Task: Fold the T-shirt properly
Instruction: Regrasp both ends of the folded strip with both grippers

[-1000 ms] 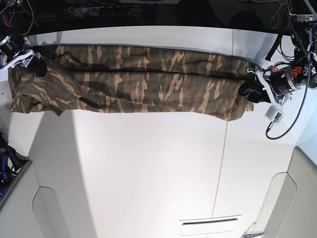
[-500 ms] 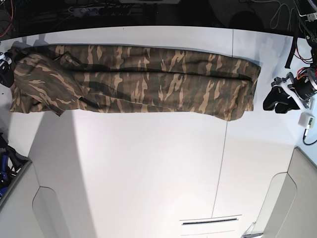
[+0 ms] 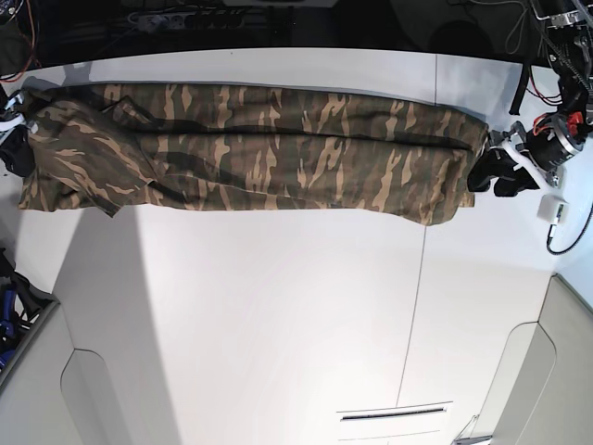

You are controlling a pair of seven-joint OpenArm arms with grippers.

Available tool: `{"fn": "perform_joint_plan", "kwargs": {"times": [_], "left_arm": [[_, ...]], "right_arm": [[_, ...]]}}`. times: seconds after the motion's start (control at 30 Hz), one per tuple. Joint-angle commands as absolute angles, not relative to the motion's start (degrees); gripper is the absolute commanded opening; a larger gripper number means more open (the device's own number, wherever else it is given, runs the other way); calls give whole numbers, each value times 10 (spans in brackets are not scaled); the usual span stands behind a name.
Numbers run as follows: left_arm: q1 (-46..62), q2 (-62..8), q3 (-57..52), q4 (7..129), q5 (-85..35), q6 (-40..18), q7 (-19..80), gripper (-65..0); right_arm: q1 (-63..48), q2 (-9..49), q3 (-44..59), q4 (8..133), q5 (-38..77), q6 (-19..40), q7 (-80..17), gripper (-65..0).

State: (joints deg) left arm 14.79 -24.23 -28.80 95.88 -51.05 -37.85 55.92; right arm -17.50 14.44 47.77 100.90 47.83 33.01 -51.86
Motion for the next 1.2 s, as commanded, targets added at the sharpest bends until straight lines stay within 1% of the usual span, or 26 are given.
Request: {"fn": "perform_joint_plan", "kwargs": {"times": [0.0, 0.13, 0.3, 0.4, 0.57, 0.77, 1.03, 1.17], "left_arm": [[150, -246, -292, 968, -503, -384, 538, -222], [156, -236, -283, 968, -475, -384, 516, -222], [156, -235, -234, 958, -415, -382, 481, -222], [155, -235, -210, 933, -373, -355, 440, -222], [152, -237, -209, 914, -355, -337, 422, -222], [150, -249, -211, 914, -355, -336, 416, -222], [134, -247, -212, 913, -351, -336, 416, -222], [133, -246, -208, 884, -351, -337, 424, -222]], "right_arm": [[-175, 154, 469, 1017, 480, 332, -500, -650], [-175, 154, 415, 1017, 467, 332, -482, -650], [-175, 153, 356, 1017, 464, 332, -476, -650], [-175, 150, 335, 1017, 452, 332, -476, -650], [-177, 151, 329, 1017, 431, 332, -478, -650], [-178, 151, 329, 1017, 409, 332, -478, -650], [-178, 151, 330, 1017, 400, 332, -471, -650], [-178, 151, 329, 1017, 401, 332, -469, -650]]}}
